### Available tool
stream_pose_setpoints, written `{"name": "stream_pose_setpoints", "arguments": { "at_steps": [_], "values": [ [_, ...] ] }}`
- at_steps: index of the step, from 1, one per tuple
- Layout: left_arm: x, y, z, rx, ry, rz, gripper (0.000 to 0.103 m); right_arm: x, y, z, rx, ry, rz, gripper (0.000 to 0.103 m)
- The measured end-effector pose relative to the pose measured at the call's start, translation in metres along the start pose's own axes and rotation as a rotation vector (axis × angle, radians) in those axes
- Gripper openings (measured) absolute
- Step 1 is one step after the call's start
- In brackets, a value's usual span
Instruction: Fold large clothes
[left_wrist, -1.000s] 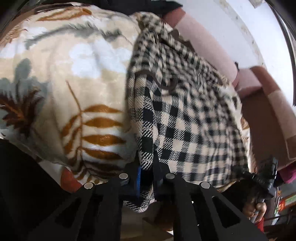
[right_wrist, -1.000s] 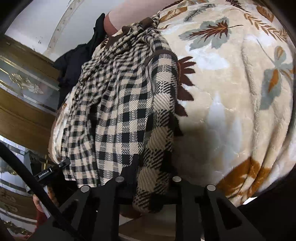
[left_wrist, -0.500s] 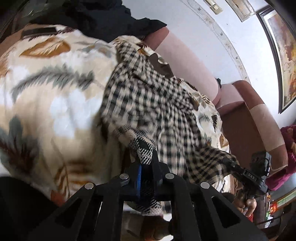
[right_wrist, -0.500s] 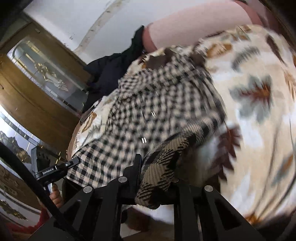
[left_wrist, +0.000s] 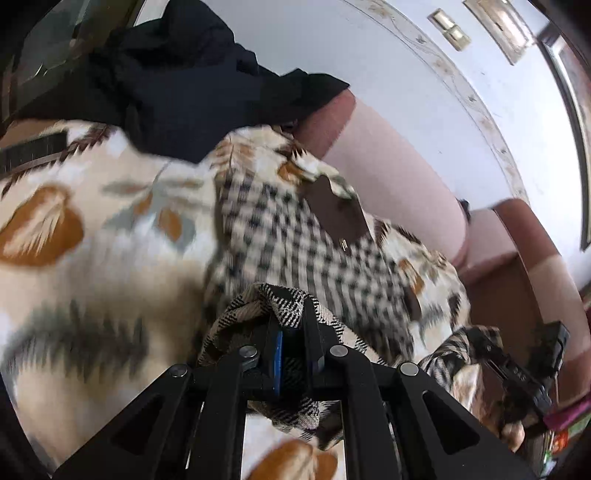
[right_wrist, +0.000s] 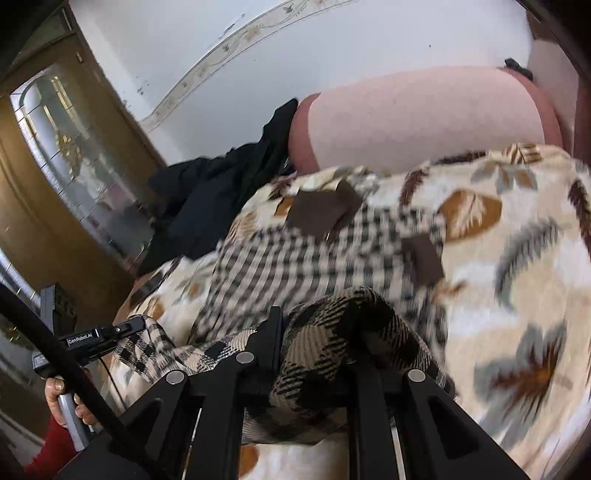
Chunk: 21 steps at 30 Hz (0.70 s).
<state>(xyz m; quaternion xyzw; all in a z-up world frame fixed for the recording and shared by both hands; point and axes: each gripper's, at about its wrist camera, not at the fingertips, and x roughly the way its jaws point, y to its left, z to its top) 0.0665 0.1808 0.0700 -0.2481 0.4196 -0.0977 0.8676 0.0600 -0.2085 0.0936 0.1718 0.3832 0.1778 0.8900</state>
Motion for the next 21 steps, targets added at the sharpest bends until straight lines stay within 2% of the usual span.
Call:
{"name": "stream_pose_setpoints", "arguments": {
  "at_steps": [5,8,12,15,21],
  "values": [
    [0.055,-0.004,0.051,0.001,0.002,0.063,0.008,0.048,-0.024,0.04,0.042,-0.005,-0.075,0.015],
    [0.09,0.002,0.069,-0.019,0.024,0.121,0.008,0.083,-0.044,0.055,0.075,0.017,-0.117,0.014],
    [0.124,0.01,0.08,-0.032,0.066,0.145,0.009,0.123,-0.066,0.066,0.094,0.062,-0.179,0.015],
    [0.138,0.013,0.088,-0.047,0.08,0.138,0.009,0.143,-0.08,0.069,0.103,0.085,-0.204,0.015],
    [0.151,0.037,0.104,-0.197,0.091,0.007,0.013,0.169,-0.109,0.075,0.206,0.119,-0.169,0.016]
  ]
}}
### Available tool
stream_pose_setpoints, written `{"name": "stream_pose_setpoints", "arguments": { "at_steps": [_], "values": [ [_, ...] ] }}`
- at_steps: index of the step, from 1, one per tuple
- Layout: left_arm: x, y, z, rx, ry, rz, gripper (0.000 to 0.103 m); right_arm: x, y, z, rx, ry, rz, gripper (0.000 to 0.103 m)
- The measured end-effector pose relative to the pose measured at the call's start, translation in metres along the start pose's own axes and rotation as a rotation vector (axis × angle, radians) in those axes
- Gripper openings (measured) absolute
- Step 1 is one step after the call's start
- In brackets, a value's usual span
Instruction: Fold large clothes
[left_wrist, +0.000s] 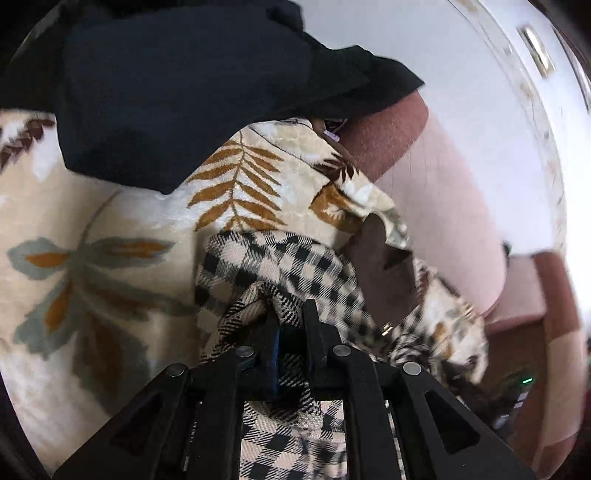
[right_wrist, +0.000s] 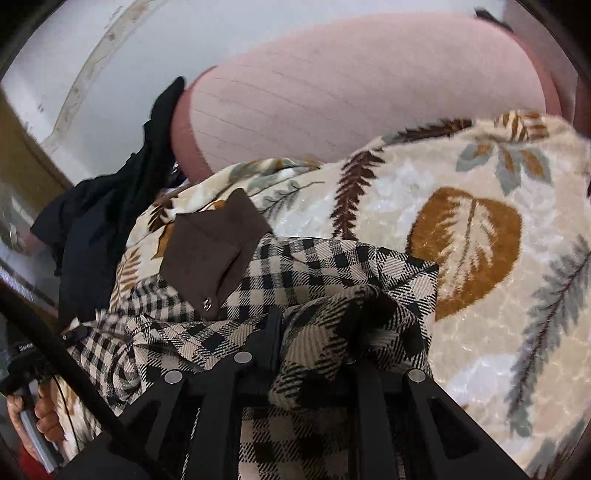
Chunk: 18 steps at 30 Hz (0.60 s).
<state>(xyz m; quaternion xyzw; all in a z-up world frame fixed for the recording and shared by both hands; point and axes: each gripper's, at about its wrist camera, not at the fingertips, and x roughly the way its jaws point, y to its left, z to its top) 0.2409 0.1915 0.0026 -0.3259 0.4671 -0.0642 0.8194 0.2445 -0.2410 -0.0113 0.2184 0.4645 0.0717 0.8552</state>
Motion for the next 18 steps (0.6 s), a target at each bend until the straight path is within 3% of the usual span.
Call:
{"name": "stream_pose_setpoints", "arguments": {
  "at_steps": [2,4,5,6,9,11,14,16,18],
  "values": [
    [0.001,0.012,0.005,-0.074,-0.012,-0.048,0.02,0.007,-0.009,0.003,0.051,0.005,0.028,0.017],
    [-0.002,0.023,0.01,-0.144,-0.042,-0.094,0.036,0.012,-0.017,0.005,0.107,0.005,0.069,0.024],
    [-0.005,0.028,0.013,-0.179,-0.057,-0.111,0.053,0.014,-0.021,0.006,0.14,0.004,0.094,0.026],
    [-0.008,0.035,0.015,-0.223,-0.078,-0.126,0.063,0.015,-0.025,0.006,0.169,0.0,0.118,0.033],
    [-0.012,0.053,0.023,-0.315,-0.102,-0.16,0.063,0.018,-0.032,0.009,0.22,-0.016,0.152,0.042],
    [-0.016,0.055,0.027,-0.305,-0.106,-0.126,0.063,0.019,-0.033,0.013,0.23,-0.025,0.153,0.045],
    [-0.024,0.045,0.025,-0.214,-0.115,-0.056,0.063,0.015,-0.035,0.022,0.267,-0.06,0.163,0.055],
    [-0.032,0.033,0.015,-0.135,-0.113,0.005,0.063,0.006,-0.038,0.03,0.301,-0.11,0.166,0.073],
    [-0.044,0.026,0.002,-0.062,-0.117,0.058,0.064,-0.006,-0.038,0.039,0.321,-0.151,0.164,0.075]
  ]
}}
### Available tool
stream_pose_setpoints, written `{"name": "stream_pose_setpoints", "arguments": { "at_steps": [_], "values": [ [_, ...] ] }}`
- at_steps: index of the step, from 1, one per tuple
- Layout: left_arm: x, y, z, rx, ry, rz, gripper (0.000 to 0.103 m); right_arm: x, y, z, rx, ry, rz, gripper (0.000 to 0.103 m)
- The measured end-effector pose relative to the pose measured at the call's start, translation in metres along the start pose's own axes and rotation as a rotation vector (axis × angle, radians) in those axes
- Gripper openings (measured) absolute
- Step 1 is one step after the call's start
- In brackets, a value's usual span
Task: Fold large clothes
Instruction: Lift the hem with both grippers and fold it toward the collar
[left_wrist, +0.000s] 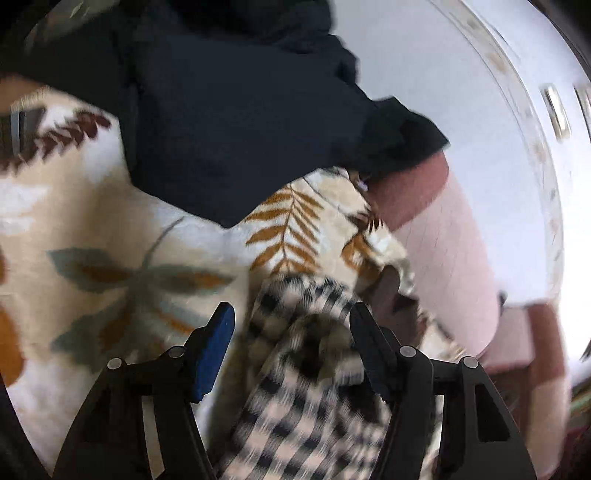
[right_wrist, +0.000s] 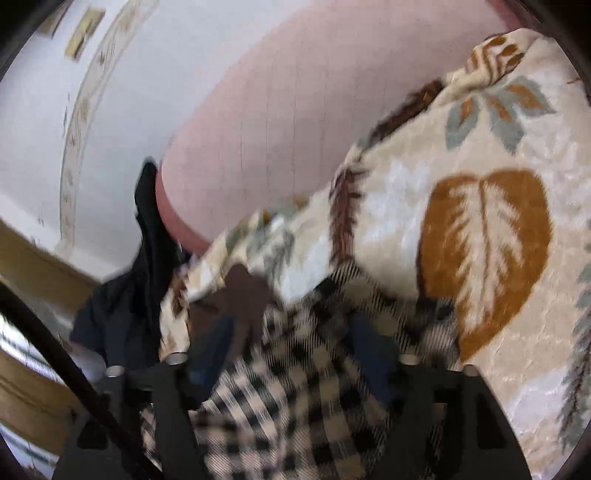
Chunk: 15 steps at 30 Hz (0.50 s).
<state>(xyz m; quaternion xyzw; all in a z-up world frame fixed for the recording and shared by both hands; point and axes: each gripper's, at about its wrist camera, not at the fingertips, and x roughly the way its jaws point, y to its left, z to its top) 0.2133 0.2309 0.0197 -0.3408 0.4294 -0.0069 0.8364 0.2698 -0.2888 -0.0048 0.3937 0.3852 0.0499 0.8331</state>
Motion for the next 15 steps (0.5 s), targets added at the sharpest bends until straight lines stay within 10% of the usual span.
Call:
{"name": "stream_pose_setpoints", "arguments": {
  "at_steps": [8,15],
  "values": [
    [-0.049,-0.015,-0.086,0.216,-0.072,0.237,0.065,-0.041,0.087,-0.041,-0.403,0.031,-0.063,0.075],
    [-0.027,-0.018,-0.127,0.397,-0.083,0.365,0.065,0.0,0.153,-0.16,-0.763,0.301,-0.039,0.036]
  ]
}}
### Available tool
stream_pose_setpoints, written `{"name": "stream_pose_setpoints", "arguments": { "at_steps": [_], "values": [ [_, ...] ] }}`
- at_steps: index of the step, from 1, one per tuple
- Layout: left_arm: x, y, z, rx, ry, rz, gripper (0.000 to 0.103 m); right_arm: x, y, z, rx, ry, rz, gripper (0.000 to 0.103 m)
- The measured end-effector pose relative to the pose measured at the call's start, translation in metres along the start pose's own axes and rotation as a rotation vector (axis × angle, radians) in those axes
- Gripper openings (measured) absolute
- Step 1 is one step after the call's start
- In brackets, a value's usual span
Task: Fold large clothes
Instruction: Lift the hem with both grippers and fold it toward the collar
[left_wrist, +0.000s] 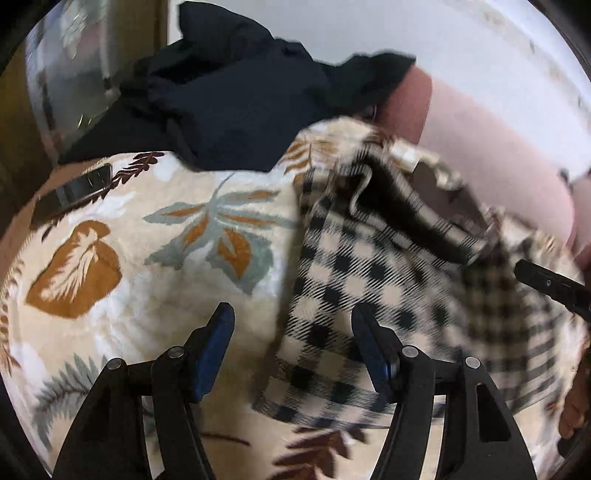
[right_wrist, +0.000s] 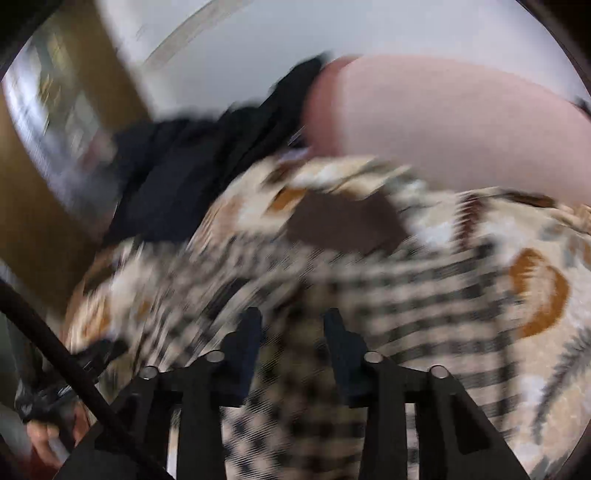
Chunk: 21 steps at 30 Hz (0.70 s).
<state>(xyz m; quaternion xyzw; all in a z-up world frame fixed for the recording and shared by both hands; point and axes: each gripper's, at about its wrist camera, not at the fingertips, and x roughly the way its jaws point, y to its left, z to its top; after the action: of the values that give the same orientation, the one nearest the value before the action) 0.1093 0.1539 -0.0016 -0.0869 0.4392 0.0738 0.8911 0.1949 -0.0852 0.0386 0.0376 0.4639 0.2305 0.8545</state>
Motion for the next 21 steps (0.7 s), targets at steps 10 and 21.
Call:
{"name": "stream_pose_setpoints", "arguments": {
  "at_steps": [10,21],
  "values": [
    [0.032,0.007,-0.005,0.007,0.103,-0.048,0.065,0.131,0.047,0.057,-0.034,0.108,-0.115,0.036],
    [0.015,0.009,-0.004,-0.015,0.101,-0.144,0.065,0.107,0.05,0.091,-0.025,0.035,-0.197,0.045]
  ]
}}
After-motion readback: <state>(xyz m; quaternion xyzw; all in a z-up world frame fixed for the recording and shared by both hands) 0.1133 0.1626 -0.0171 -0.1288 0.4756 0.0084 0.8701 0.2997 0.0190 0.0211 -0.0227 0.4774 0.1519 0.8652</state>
